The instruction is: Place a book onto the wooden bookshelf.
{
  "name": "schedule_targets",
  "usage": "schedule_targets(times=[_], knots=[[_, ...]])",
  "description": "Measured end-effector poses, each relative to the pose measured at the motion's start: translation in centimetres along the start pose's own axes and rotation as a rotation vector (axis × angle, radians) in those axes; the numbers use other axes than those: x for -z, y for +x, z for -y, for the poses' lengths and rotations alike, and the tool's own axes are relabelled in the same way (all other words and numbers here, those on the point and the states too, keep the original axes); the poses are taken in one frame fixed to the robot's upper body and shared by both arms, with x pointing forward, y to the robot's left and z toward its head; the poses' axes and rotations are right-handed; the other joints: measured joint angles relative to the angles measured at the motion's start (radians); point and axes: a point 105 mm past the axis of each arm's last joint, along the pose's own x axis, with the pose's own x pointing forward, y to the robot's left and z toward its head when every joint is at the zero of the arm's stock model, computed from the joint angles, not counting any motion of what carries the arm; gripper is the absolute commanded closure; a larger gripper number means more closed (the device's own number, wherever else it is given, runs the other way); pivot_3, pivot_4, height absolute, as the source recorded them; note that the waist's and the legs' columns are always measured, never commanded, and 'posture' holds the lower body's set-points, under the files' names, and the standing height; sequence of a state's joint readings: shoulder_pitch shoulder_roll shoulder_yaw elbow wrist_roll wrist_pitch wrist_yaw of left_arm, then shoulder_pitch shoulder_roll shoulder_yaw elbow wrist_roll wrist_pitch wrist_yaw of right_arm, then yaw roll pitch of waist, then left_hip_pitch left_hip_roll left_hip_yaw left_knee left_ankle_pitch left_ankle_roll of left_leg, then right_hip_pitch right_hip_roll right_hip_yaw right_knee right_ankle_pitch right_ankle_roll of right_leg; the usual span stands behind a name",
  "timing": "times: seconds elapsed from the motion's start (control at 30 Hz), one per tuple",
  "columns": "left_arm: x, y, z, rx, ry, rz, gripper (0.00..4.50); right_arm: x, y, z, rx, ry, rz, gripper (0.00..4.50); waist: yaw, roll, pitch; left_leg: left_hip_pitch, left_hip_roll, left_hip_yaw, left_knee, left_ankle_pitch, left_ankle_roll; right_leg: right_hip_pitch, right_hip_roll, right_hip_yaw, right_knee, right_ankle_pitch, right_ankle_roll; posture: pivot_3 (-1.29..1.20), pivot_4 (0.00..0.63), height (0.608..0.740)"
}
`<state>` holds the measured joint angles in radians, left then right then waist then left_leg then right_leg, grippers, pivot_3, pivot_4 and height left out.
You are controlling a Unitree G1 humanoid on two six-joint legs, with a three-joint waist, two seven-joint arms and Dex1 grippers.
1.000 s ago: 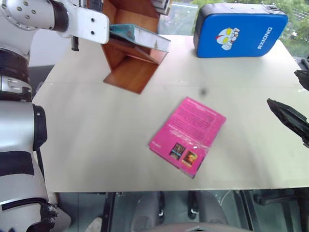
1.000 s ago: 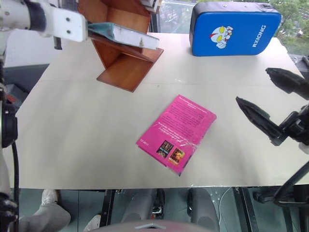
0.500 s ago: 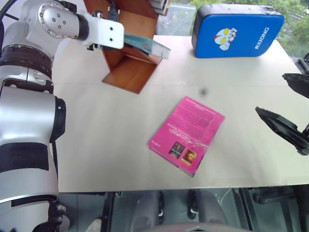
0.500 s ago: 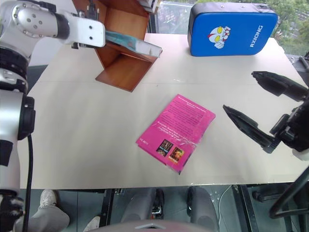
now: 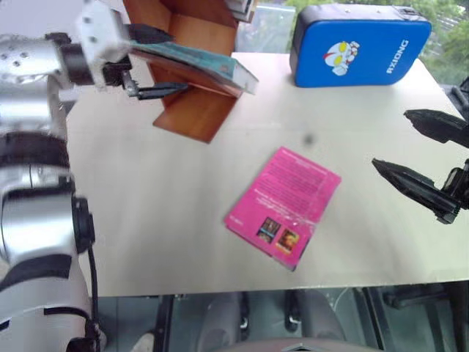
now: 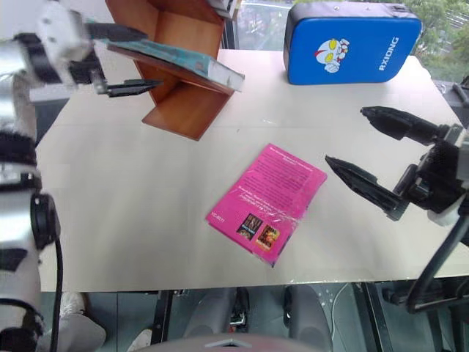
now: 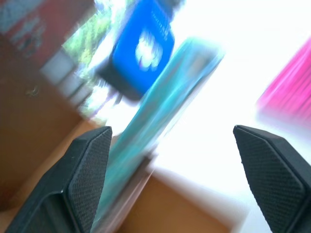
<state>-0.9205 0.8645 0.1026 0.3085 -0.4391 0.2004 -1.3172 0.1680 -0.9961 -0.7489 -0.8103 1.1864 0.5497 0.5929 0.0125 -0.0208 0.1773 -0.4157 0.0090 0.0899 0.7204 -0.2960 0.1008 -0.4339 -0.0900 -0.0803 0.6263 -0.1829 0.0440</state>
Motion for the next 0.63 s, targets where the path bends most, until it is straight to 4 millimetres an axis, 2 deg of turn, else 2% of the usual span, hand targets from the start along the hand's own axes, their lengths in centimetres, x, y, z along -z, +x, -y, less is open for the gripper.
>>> schedule_targets(times=[0.03, 0.07, 0.1, 0.17, 0.23, 0.27, 0.3, 0.37, 0.43, 0.63], knots=[[0.4, 0.4, 1.1, 0.006, -0.07, 0.028, 0.31, 0.7, -0.3, 0.2, 0.01, 0.026, -0.02, 0.5, 0.003, 0.0, 0.0, 0.001, 0.0, -0.002, 0.0, 0.0, 0.0, 0.002, 0.0, -0.001, 0.0, 0.0, 0.0, 0.0, 0.15, 0.738], [0.7, 1.6, 3.0, -0.014, -0.2, 0.092, 0.31, 1.9, -0.7, 0.9, 0.046, 0.045, -0.056, 0.5, 0.007, 0.0, 0.0, 0.0, -0.001, -0.004, 0.001, 0.0, 0.0, 0.002, -0.001, -0.003, -0.001, 0.0, 0.0, 0.0, 0.15, 0.738], [0.6, 2.3, 3.8, -0.022, -0.251, 0.143, 0.31, 2.4, -0.7, 1.1, 0.059, 0.047, -0.072, 0.5, 0.011, 0.0, 0.0, 0.001, -0.002, -0.004, 0.003, 0.0, 0.0, 0.004, -0.002, -0.003, 0.0, 0.0, 0.0, 0.0, 0.15, 0.738], [0.2, 4.0, 6.5, -0.055, -0.359, 0.245, 0.31, 3.7, 0.5, 1.0, 0.069, 0.031, -0.104, 0.5, 0.007, 0.0, 0.0, 0.003, -0.002, -0.005, 0.003, 0.0, -0.001, 0.006, -0.006, -0.002, 0.0, 0.001, 0.002, 0.0, 0.15, 0.738], [1.6, 4.6, 9.4, -0.06, -0.464, 0.245, 0.12, 5.9, 1.9, 0.3, 0.068, 0.043, -0.146, 0.0, 0.0, 0.001, -0.001, 0.006, -0.002, -0.003, 0.003, 0.002, -0.003, 0.006, -0.005, -0.001, 0.002, 0.001, 0.003, 0.0, 0.15, 0.738], [2.1, 4.7, 9.9, -0.061, -0.491, 0.232, 0.12, 6.5, 2.0, 0.1, 0.069, 0.051, -0.163, 0.0, -0.001, 0.002, -0.001, 0.007, -0.002, -0.003, 0.002, 0.003, -0.005, 0.006, -0.004, 0.0, 0.003, 0.001, 0.002, 0.0, 0.15, 0.738], [4.1, 4.4, 10.9, -0.087, -0.559, 0.17, 0.12, 8.2, 1.7, 0.1, 0.096, 0.063, -0.218, 0.0, 0.002, 0.002, -0.001, 0.008, -0.001, -0.003, 0.0, 0.004, -0.008, 0.005, 0.001, -0.001, 0.006, 0.001, 0.002, 0.0, 0.15, 0.738], [4.8, 4.1, 11.3, -0.102, -0.549, 0.13, 0.12, 9.1, 1.1, 0.4, 0.125, 0.063, -0.253, 0.0, 0.006, 0.002, -0.001, 0.008, -0.001, -0.004, 0.0, 0.005, -0.009, 0.005, 0.002, -0.001, 0.007, 0.001, 0.001, 0.0, 0.15, 0.738], [6.2, 3.2, 11.5, -0.143, -0.495, 0.045, 0.12, 10.2, -0.7, 0.5, 0.171, 0.066, -0.303, 0.0, 0.013, 0.004, -0.002, 0.009, -0.001, -0.003, -0.001, 0.005, -0.009, 0.005, 0.002, -0.001, 0.007, -0.002, -0.003, 0.0, 0.15, 0.738], [8.5, 0.5, 12.1, -0.142, -0.477, -0.077, 0.12, 11.4, -4.1, 0.0, 0.203, 0.073, -0.413, 0.0, 0.009, 0.005, -0.002, 0.01, 0.0, -0.001, -0.001, 0.003, -0.013, 0.005, 0.001, -0.001, 0.007, -0.003, -0.001, 0.0, 0.15, 0.738]])
